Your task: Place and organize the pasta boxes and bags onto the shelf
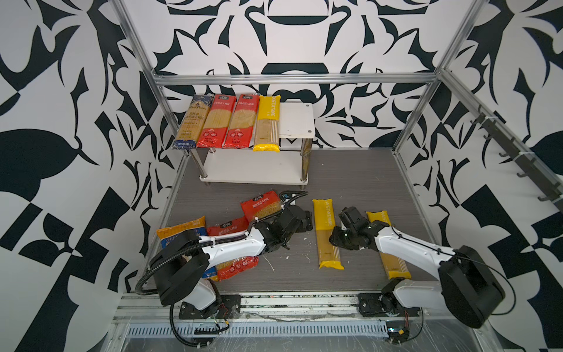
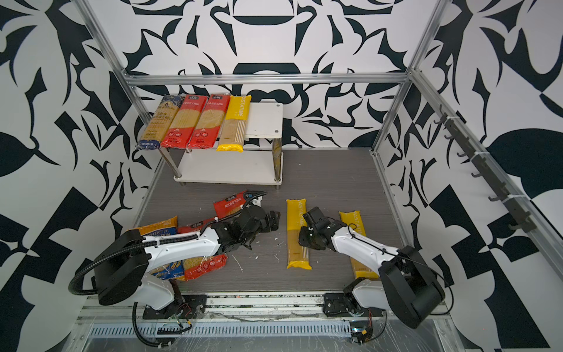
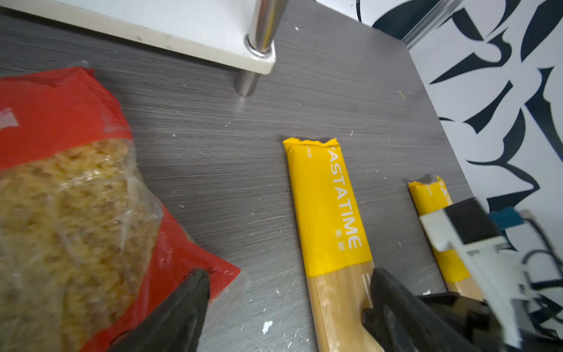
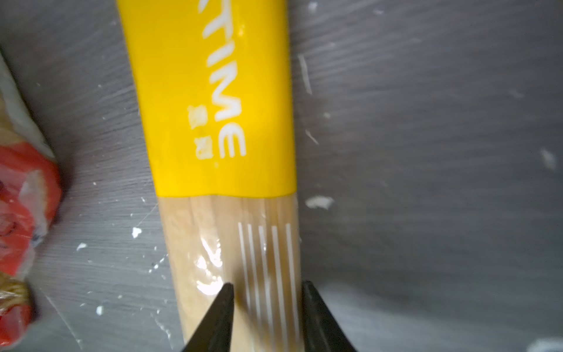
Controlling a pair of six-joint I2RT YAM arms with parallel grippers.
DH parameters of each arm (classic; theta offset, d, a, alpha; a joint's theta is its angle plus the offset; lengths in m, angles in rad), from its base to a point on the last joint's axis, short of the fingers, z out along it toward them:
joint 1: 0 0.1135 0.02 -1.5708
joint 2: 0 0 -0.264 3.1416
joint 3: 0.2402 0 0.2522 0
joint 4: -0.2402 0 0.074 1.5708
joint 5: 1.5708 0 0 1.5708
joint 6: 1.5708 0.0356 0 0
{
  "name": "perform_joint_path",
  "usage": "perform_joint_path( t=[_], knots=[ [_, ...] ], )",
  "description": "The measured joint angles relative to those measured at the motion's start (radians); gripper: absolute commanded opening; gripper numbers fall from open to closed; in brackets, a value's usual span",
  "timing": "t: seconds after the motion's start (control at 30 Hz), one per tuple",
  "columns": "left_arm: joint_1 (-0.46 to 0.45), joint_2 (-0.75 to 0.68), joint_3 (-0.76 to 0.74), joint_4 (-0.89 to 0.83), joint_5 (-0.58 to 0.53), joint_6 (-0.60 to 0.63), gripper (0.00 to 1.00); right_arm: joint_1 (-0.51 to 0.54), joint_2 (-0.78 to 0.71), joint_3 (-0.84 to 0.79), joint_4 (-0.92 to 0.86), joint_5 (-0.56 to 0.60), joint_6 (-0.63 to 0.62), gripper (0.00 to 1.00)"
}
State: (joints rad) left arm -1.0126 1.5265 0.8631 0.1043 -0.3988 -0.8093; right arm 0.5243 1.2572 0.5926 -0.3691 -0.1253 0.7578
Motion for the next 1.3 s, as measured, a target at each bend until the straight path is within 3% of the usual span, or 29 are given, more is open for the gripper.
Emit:
perform_joint_path(
  t=[0.17, 0.27, 0.4, 0.67, 0.97, 1.17, 1.3],
  knots=[
    [-0.021, 0.090, 0.123, -0.082, 0.046, 0.034, 0.86, -0.206, -0.045, 0.032, -0.030, -0.103, -0.059, 0.53],
    [-0.044, 0.164, 0.196, -0.113, 0.087, 0.047, 0.86, -0.306, -0.045, 0.039, -0.020, -0.107, -0.097, 0.57],
    [-0.060, 0.274, 0.282, -0.140, 0.153, 0.045, 0.86, -0.338, -0.039, 0.039, 0.003, -0.102, -0.149, 0.57],
    [-0.045, 0.325, 0.284, -0.138, 0.230, -0.006, 0.86, -0.407, 0.029, 0.045, 0.044, -0.150, -0.196, 0.57],
    [0.005, 0.341, 0.226, -0.063, 0.291, -0.104, 0.86, -0.395, 0.040, -0.078, 0.166, -0.205, -0.119, 0.56],
    [0.024, 0.344, 0.199, -0.043, 0.293, -0.126, 0.86, -0.234, 0.021, -0.099, 0.187, -0.210, -0.045, 0.55],
    [0.024, 0.345, 0.179, -0.030, 0.304, -0.140, 0.79, -0.175, 0.021, -0.104, 0.193, -0.273, -0.010, 0.59]
  ],
)
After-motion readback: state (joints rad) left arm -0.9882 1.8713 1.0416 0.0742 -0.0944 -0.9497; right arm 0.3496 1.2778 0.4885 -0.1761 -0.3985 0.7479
